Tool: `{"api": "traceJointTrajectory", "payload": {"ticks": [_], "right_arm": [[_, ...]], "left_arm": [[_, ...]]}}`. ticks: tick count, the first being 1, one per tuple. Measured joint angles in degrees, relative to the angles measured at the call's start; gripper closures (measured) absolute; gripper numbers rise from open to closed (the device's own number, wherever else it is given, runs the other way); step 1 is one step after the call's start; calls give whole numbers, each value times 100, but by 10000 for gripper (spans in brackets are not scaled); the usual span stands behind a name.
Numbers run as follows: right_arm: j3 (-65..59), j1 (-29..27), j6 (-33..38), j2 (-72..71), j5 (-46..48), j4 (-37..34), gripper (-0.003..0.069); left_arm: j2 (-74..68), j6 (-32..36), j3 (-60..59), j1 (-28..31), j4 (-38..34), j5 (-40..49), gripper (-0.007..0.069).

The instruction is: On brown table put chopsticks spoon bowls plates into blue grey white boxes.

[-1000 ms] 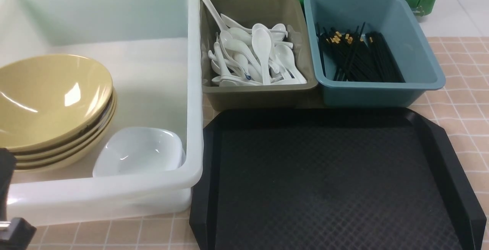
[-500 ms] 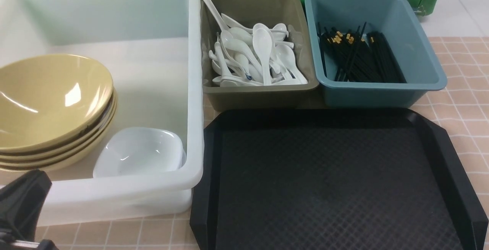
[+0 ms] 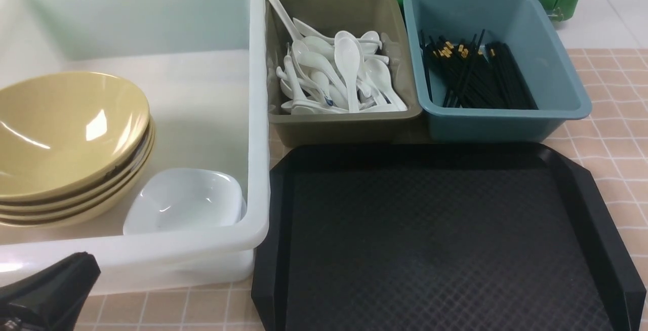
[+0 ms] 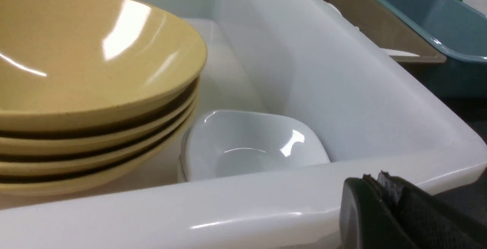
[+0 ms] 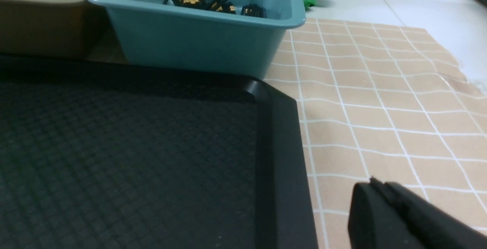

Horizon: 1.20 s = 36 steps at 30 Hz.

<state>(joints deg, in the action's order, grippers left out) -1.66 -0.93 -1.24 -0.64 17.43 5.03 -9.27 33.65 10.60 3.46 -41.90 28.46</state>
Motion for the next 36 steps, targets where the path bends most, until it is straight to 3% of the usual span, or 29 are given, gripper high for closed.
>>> {"api": "traceJointTrajectory", "payload": {"ticks": [13, 36], "right_arm": [[5, 0, -60, 0, 43, 2, 612], [21, 0, -140, 0, 133, 18, 622]], "left_arm": [[0, 0, 0, 0, 38, 434, 620], [130, 5, -232, 0, 17, 380, 620]]}}
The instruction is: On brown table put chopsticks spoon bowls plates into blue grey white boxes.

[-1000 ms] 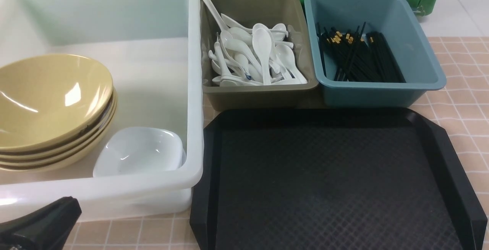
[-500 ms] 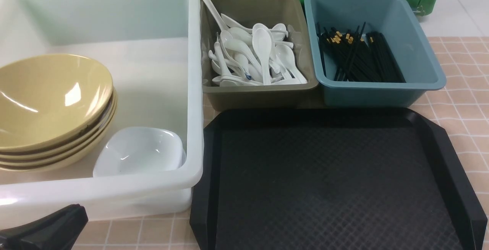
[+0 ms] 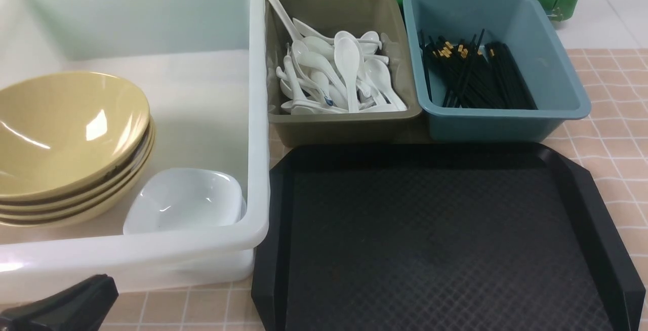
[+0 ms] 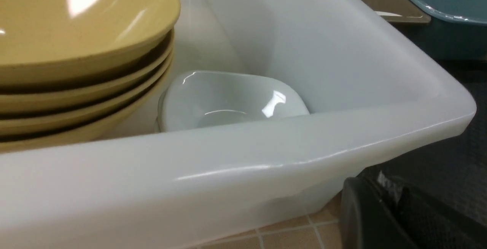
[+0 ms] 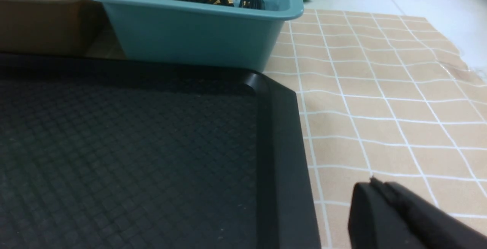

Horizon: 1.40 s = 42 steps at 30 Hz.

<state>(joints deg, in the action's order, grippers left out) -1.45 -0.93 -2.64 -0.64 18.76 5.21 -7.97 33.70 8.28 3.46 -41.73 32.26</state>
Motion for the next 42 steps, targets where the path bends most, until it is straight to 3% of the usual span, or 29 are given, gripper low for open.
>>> {"api": "traceJointTrajectory", "payload": {"ticks": [7, 10, 11, 15, 19, 29, 37, 42], "right_arm": [[0, 0, 0, 0, 0, 0, 622], [0, 0, 0, -5, 0, 0, 622], [0, 0, 0, -5, 0, 0, 622], [0, 0, -5, -5, 0, 0, 620], [0, 0, -5, -5, 0, 0, 617], [0, 0, -5, -5, 0, 0, 612], [0, 0, -6, -5, 0, 0, 607], [0, 0, -11, -5, 0, 0, 601]], "left_arm": [[813, -415, -467, 0, 668, -278, 620], [867, -1068, -502, 0, 1868, -624, 620], [867, -1185, -515, 0, 1938, -659, 620], [873, -2767, -860, 0, 3260, -852, 620], [880, -3118, -919, 0, 3853, -1146, 620], [880, -3013, -925, -17, 3710, -1185, 620], [880, -3011, -925, -621, 3701, -1198, 620], [880, -3006, -930, -677, 3682, -1208, 620]]}}
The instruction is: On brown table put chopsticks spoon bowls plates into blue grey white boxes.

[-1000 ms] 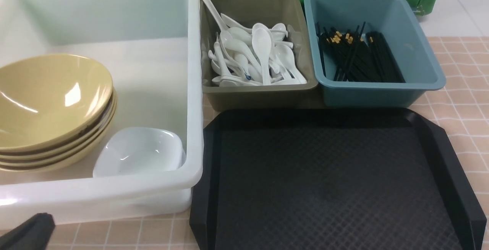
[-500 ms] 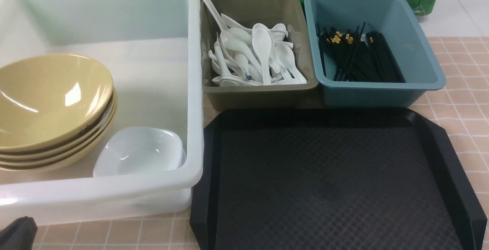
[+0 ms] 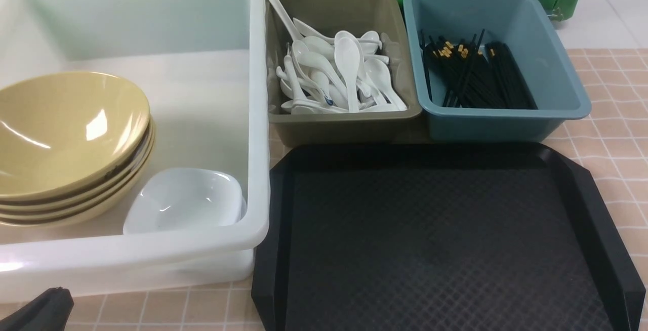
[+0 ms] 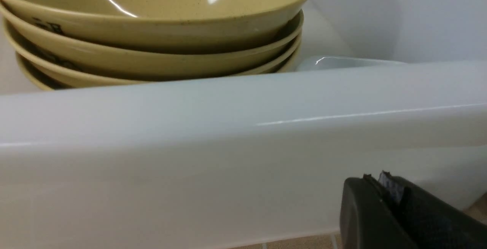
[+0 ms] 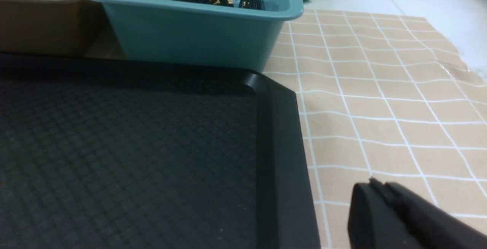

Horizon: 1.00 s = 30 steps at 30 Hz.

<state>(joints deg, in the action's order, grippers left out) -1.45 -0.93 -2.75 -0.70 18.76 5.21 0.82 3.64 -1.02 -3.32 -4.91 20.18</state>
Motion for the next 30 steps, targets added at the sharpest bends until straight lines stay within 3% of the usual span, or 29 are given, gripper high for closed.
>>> {"api": "traceJointTrajectory", "payload": {"ticks": [30], "right_arm": [[0, 0, 0, 0, 0, 0, 578]], "left_arm": [[0, 0, -6, 0, -23, -29, 620]]}}
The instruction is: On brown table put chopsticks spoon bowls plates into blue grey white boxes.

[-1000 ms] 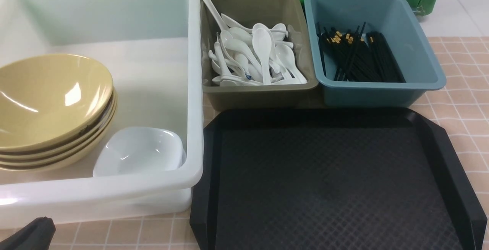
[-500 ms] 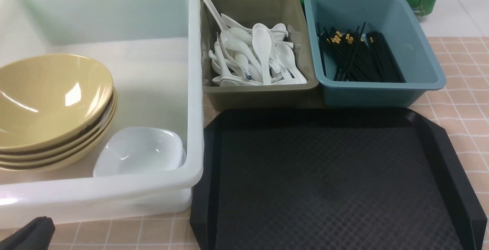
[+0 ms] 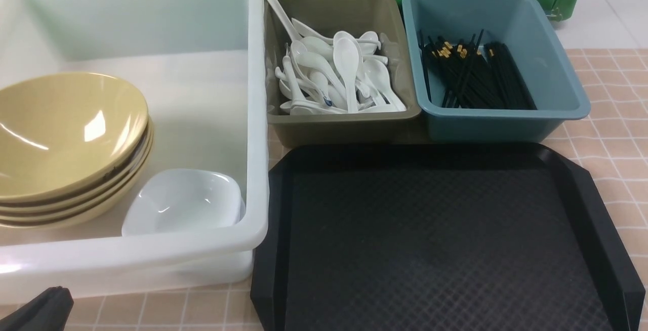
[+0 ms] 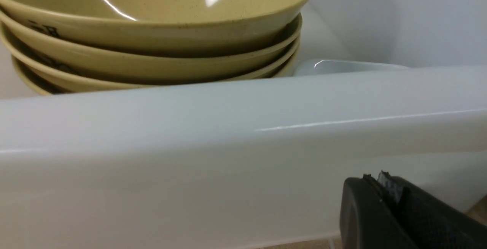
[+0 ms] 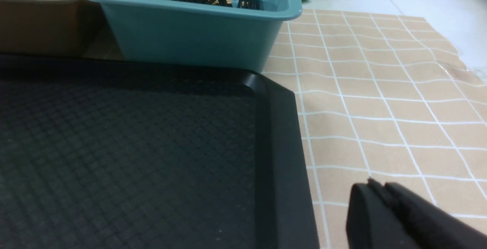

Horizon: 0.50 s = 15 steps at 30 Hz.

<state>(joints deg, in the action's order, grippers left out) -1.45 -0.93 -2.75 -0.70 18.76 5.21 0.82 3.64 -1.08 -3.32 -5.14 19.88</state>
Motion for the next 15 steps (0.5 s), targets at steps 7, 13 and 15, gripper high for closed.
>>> {"api": "traceJointTrajectory", "payload": {"ticks": [7, 13, 15], "right_arm": [[0, 0, 0, 0, 0, 0, 571], [0, 0, 0, 0, 0, 0, 568], [0, 0, 0, 0, 0, 0, 566]], "left_arm": [[0, 0, 0, 0, 0, -5, 620], [0, 0, 0, 0, 0, -5, 620], [0, 0, 0, 0, 0, -5, 620]]}}
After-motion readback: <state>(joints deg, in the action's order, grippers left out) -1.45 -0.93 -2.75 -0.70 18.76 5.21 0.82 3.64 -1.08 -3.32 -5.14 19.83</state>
